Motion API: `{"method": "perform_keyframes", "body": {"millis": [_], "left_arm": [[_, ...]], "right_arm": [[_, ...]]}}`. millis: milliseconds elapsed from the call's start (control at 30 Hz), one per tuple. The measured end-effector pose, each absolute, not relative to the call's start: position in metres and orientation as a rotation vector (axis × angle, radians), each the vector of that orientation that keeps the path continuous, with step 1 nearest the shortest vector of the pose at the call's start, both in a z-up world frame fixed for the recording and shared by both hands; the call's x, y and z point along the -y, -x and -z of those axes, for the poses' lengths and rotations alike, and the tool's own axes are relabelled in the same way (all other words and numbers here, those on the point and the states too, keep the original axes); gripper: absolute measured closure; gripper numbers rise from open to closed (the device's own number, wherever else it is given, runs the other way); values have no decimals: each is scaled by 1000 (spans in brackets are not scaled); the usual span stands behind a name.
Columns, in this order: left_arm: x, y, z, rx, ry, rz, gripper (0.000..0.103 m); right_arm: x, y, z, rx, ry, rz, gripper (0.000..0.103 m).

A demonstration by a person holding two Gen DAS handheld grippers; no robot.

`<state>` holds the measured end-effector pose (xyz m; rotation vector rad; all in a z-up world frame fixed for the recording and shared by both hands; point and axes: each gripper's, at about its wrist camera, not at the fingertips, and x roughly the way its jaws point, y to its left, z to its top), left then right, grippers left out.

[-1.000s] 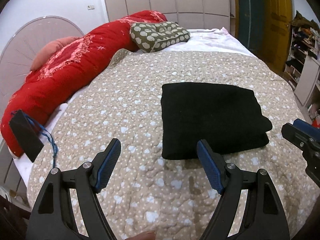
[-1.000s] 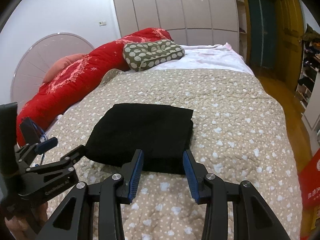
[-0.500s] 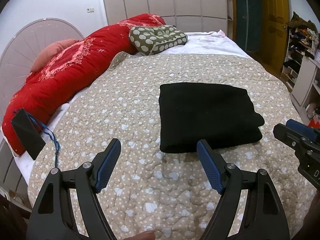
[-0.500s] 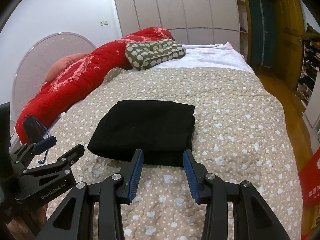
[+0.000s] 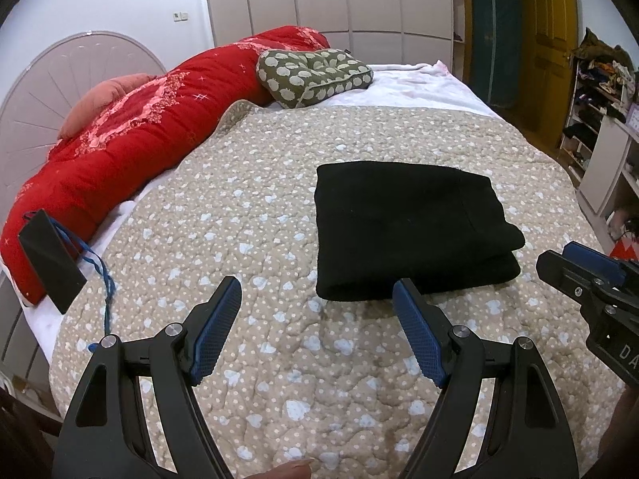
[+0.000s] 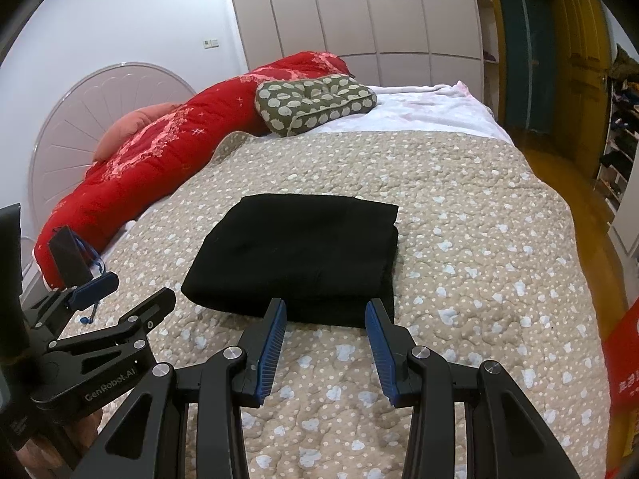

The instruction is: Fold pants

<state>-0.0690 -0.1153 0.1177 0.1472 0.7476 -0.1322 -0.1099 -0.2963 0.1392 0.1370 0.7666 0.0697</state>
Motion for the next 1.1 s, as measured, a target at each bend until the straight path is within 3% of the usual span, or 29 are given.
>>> {"method": "perform_keyframes", "body": {"millis": [1100], "left_arm": [[112, 63, -113, -779, -114, 154, 24]], "right_arm": [[287, 103, -133, -796, -123, -83, 63]]}}
